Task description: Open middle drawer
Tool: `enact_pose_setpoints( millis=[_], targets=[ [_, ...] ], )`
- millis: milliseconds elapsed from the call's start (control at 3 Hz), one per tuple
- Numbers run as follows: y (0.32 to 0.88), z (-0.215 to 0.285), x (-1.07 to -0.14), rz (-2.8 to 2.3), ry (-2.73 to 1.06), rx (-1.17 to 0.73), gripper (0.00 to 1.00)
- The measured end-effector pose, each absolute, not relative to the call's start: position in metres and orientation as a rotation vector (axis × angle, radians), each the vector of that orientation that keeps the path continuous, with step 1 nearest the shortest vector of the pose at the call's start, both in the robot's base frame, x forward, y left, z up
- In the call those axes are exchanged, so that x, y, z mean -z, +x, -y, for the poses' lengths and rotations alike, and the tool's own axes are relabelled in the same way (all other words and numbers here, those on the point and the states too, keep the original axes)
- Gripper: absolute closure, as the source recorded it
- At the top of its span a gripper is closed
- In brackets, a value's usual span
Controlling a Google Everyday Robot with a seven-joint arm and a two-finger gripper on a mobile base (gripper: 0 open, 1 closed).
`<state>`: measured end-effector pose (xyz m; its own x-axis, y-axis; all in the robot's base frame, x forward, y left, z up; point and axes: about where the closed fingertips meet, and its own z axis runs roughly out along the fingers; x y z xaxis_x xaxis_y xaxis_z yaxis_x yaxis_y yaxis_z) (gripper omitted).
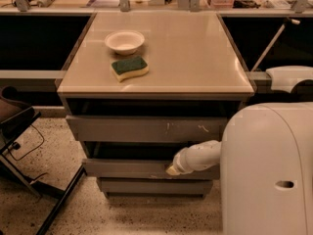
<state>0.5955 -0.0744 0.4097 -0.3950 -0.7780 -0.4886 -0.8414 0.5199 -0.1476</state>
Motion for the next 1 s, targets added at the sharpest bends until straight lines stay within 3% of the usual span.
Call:
enact_pose_setpoints(
  millis=[1000],
  targets=[
    [0.573, 0.084, -0.410, -2.269, -1.302, -0.142, 1.00]
  ],
)
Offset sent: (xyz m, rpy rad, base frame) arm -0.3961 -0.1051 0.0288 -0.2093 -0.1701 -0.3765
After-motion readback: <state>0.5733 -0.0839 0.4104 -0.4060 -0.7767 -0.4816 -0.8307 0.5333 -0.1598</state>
